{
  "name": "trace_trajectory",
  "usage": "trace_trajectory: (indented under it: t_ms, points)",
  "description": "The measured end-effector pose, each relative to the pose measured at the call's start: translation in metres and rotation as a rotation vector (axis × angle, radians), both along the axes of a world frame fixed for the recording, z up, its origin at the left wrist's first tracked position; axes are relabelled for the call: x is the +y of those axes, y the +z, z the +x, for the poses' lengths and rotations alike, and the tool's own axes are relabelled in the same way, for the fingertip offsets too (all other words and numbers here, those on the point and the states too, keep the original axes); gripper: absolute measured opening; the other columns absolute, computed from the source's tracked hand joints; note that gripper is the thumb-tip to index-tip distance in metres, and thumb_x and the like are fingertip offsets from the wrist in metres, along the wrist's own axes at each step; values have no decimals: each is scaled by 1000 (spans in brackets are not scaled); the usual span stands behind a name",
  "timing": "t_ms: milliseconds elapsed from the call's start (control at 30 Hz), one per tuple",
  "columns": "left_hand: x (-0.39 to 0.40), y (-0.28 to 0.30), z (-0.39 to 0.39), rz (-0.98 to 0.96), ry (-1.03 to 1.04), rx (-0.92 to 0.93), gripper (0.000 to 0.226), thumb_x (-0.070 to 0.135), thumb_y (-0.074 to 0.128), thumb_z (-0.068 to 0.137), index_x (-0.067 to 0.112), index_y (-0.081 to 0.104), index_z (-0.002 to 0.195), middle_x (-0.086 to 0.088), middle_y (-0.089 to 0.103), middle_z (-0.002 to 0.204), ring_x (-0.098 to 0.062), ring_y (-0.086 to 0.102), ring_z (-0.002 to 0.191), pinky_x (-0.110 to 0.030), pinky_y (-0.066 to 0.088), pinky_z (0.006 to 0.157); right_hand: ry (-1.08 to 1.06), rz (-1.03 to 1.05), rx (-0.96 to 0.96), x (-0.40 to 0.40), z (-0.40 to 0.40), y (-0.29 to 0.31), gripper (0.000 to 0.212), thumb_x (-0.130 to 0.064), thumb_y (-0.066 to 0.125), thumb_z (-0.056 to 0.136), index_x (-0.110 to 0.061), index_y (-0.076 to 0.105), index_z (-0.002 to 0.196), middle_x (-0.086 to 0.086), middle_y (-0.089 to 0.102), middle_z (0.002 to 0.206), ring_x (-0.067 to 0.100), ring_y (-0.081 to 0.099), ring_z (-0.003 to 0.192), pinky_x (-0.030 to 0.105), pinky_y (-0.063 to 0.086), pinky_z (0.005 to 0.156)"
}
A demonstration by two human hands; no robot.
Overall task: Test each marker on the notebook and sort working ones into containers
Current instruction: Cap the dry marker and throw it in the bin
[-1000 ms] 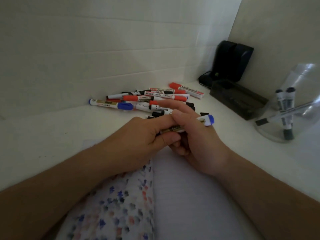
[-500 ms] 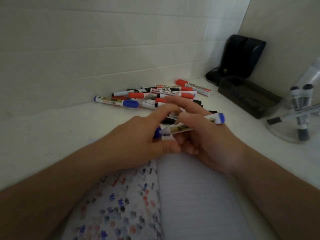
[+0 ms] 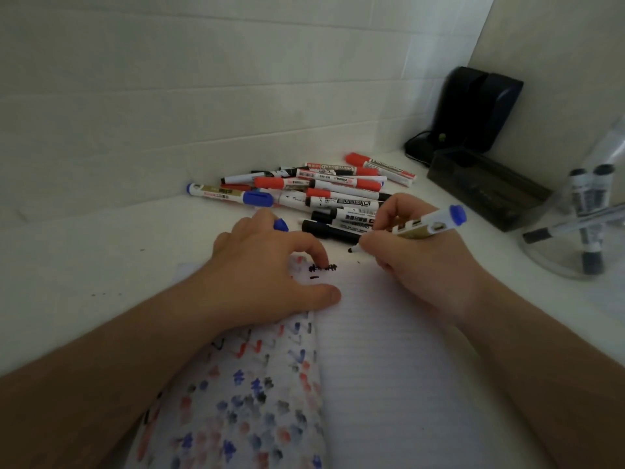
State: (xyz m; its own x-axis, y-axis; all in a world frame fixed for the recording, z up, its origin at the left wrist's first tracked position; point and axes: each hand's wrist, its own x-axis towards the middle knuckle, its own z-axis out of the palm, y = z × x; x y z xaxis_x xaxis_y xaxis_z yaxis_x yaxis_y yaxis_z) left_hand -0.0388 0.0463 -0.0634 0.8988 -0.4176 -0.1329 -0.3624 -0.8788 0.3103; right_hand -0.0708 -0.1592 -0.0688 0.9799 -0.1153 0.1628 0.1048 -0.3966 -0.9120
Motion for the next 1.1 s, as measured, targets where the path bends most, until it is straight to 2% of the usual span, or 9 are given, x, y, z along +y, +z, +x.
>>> trace_trajectory:
  t_ms: [167,300,433,533,633,1100]
  points:
    - [8,3,5,-90,-34,90,53,80,72,63,62,58,111,23,41,106,-6,48,105,-41,44,103,8,-51,23,3,-1,-1,18,-18,82,81,-13,65,81,-9,65,63,2,58,59,16,48,54]
    - [13,6,7,-113,-52,176,56,75,79,61,62,58,111,25,45,111,1,49,104,-35,48,98,29,-161,23,4,-2,-1,21,-27,85,80,-17,66,80,-4,69,73,3,61,63,14,51,57]
    - [5,0,5,-105,-1,97,49,78,71,64,64,54,108,23,43,109,-7,50,109,-44,45,103,47,-172,52,4,-1,-1,19,-24,85,82,-17,67,83,-4,69,70,6,62,60,18,52,55]
    - [-4,-4,3,-106,77,5,44,82,66,66,57,59,102,18,44,106,-13,51,110,-48,43,104,10,-32,136,3,1,-1,15,-15,80,85,-13,65,81,0,68,63,12,61,57,22,50,50]
    - [-4,-2,1,-97,79,19,44,83,67,66,57,59,101,17,44,106,-14,50,110,-47,43,104,-18,63,180,4,3,-1,14,-9,73,88,-11,63,79,6,67,62,15,61,56,23,49,48]
    - [-1,-4,3,-113,62,23,46,84,64,62,57,59,100,21,44,103,-13,51,106,-47,45,102,-14,25,191,6,4,-2,17,-6,72,86,-12,62,74,8,68,63,16,65,56,26,53,53]
